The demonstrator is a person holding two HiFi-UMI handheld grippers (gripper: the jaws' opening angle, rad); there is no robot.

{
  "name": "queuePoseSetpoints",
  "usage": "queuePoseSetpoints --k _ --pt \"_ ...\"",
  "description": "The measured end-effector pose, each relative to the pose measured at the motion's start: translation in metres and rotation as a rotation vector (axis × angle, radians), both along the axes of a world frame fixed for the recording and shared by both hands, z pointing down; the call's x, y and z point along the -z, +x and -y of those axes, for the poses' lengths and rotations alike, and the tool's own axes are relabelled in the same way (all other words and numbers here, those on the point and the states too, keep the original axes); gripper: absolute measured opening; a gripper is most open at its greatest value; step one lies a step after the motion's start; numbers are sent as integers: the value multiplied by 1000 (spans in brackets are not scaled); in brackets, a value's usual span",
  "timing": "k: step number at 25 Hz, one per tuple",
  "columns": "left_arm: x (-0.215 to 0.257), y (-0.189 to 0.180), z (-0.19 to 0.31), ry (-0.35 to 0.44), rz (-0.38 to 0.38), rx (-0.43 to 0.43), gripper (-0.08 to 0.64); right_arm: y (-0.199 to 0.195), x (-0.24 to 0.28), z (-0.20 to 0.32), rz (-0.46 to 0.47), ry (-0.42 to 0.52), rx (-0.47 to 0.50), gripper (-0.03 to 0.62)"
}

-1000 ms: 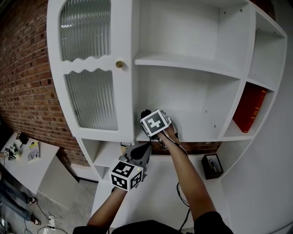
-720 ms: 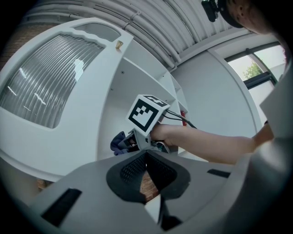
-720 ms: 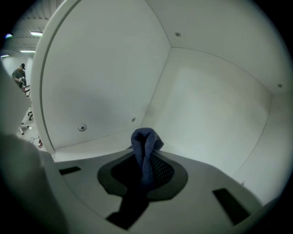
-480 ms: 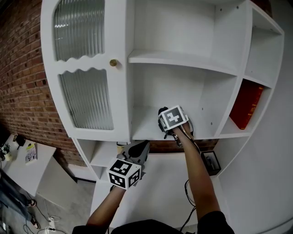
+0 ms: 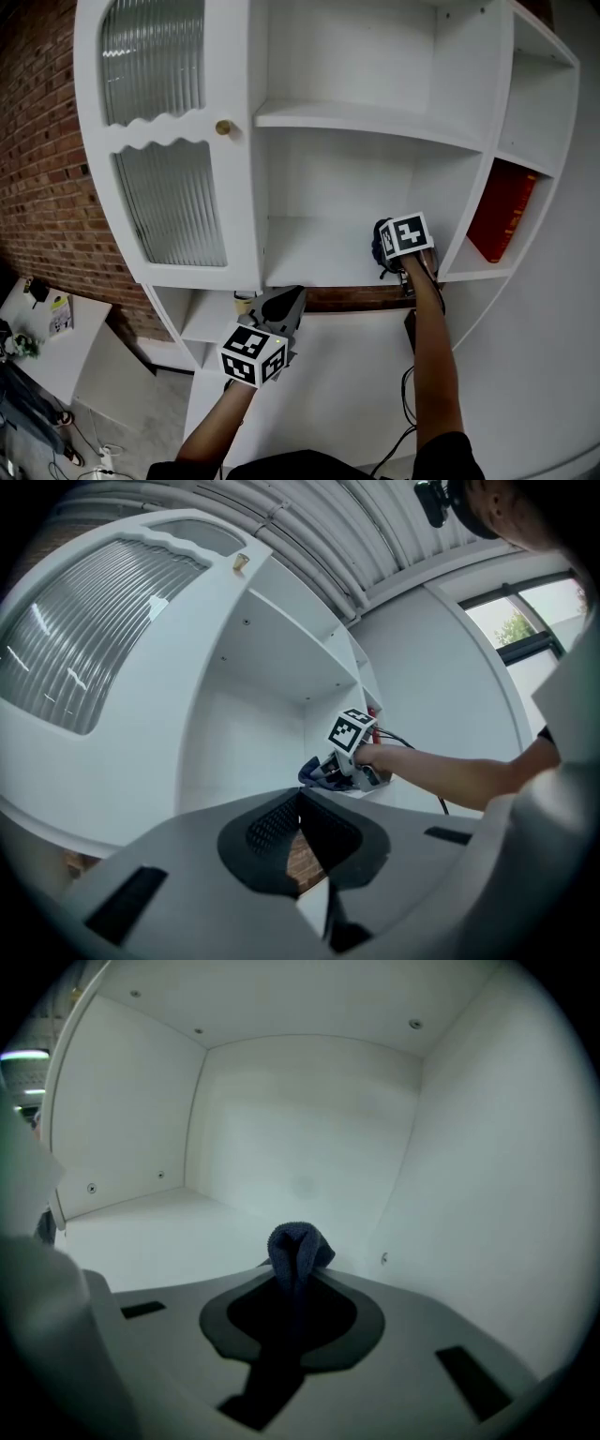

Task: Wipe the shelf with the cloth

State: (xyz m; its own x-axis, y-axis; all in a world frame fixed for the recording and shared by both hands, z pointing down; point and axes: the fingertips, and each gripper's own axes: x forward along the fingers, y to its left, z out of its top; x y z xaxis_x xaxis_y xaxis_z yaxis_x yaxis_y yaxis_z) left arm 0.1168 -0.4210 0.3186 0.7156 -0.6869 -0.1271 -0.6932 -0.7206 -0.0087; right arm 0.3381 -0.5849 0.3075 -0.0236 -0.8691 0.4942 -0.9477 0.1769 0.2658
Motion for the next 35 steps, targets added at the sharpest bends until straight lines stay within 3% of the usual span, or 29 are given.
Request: queuePoseSetpoints --k 4,10,20,35 --pt "-1 -2 0 -5 -2 7 14 23 0 -2 63 1 -44 60" --pt "2 4 -2 0 4 -7 14 29 1 -5 37 3 -50 60" --pt "3 -6 -4 6 -4 16 14 22 3 -4 44 24 -36 58" --pt "10 -5 -11 17 15 -11 14 6 20 -29 123 136 -15 60"
